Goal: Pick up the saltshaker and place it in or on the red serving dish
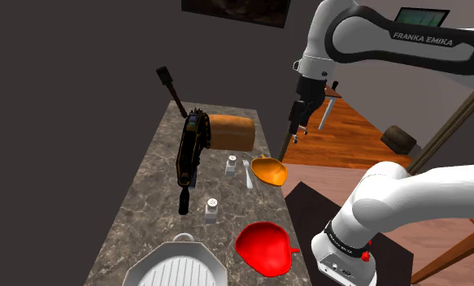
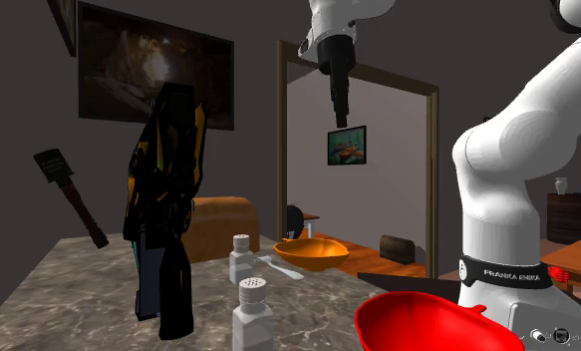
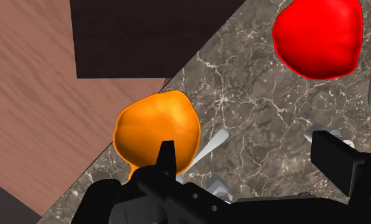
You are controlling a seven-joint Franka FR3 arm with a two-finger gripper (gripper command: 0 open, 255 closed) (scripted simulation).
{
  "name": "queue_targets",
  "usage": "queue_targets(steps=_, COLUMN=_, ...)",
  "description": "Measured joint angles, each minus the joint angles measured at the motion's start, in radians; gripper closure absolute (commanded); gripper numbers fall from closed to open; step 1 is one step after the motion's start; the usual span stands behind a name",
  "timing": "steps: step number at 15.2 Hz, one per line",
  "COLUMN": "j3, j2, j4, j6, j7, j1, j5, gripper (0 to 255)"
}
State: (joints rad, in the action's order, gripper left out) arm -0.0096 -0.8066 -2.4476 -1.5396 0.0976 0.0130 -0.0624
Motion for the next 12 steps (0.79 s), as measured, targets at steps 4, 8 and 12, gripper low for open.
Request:
queue_targets(steps=4, j3=0.015, j2=0.048, j4=-0.026, j6=-0.081, j7=-0.013, j1=-0.003, j5=-0.006, gripper=0)
queue_targets(steps=8, j3=0.04, j2=0.151, j4=-0.05, j6=-0.224, j7=-0.034, j1=-0.006, j5=-0.013, gripper=0)
queue_targets(steps=12, j3=0.07, j2=0.273, j4=-0.063, j6=-0.375, j7=-0.065, j1=-0.011, j5=-0.02, gripper=0)
